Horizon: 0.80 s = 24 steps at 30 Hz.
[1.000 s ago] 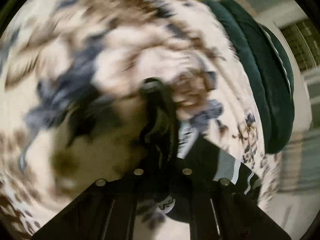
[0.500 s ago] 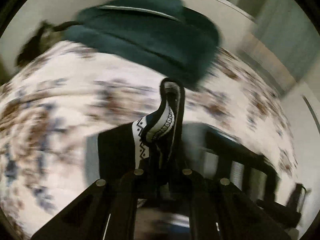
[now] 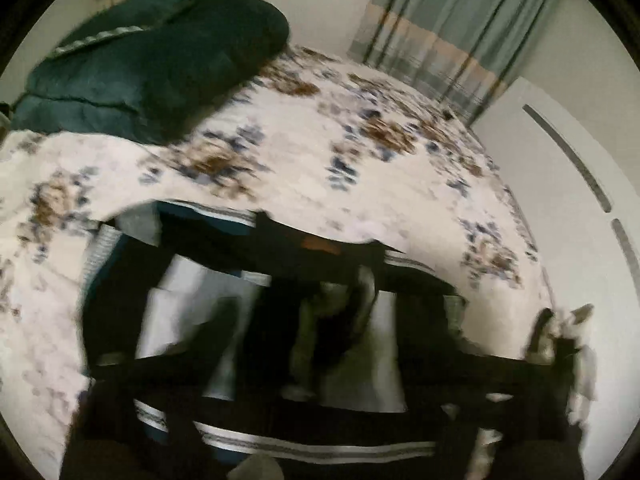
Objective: Fold small clothes
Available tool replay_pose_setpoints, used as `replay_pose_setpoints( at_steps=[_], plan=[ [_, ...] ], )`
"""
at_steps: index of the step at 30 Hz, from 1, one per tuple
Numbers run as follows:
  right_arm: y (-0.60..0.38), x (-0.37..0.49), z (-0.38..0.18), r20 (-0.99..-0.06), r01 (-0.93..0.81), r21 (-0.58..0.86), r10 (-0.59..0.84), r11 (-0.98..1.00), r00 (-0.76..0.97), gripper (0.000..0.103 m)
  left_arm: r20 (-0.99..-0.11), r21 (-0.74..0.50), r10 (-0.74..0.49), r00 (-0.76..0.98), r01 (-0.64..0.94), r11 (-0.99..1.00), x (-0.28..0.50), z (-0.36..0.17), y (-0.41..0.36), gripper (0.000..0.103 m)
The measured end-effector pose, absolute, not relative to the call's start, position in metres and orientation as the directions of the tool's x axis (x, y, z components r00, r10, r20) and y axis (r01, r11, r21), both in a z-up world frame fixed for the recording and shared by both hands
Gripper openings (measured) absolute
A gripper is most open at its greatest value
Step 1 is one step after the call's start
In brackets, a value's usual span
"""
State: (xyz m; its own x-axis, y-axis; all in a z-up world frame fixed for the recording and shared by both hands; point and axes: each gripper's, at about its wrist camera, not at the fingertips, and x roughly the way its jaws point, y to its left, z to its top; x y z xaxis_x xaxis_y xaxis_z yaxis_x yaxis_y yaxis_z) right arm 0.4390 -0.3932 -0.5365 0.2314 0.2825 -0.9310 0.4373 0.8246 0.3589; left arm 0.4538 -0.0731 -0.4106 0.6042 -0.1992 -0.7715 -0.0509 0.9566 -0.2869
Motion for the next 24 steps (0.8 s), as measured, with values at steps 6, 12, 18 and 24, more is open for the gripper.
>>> replay_pose_setpoints(
  at_steps=[6, 12, 18, 24],
  plan=[
    [-0.355, 0.478, -0.543, -0.851, 0.361, 0.524, 0.458, 0.772, 0.255, 0.076, -0.813, -0.028, 0.118, 0.571, -0.239, 0.971, 0.417, -0.435, 0.01, 0.099],
    [-0.289, 0.537, -0.582, -0.892, 0.318, 0.451, 0.415, 0.834, 0.177, 0.076, -0.855, 0.098, 0.278, 0.438, -0.39, 0.916, 0.391, -0.468, 0.082, 0.099],
    [-0.283, 0.535, -0.573, -0.919, 0.308, 0.386, 0.335, 0.869, 0.207, 0.005, -0.859, 0.08, 0.295, 0.419, -0.459, 0.885, 0.39, -0.476, 0.111, 0.099],
    [-0.355, 0.512, -0.52, -0.896, 0.368, 0.402, 0.277, 0.839, 0.348, 0.005, -0.854, 0.036, 0.259, 0.452, -0.445, 0.895, 0.414, -0.47, 0.111, 0.099]
  ],
)
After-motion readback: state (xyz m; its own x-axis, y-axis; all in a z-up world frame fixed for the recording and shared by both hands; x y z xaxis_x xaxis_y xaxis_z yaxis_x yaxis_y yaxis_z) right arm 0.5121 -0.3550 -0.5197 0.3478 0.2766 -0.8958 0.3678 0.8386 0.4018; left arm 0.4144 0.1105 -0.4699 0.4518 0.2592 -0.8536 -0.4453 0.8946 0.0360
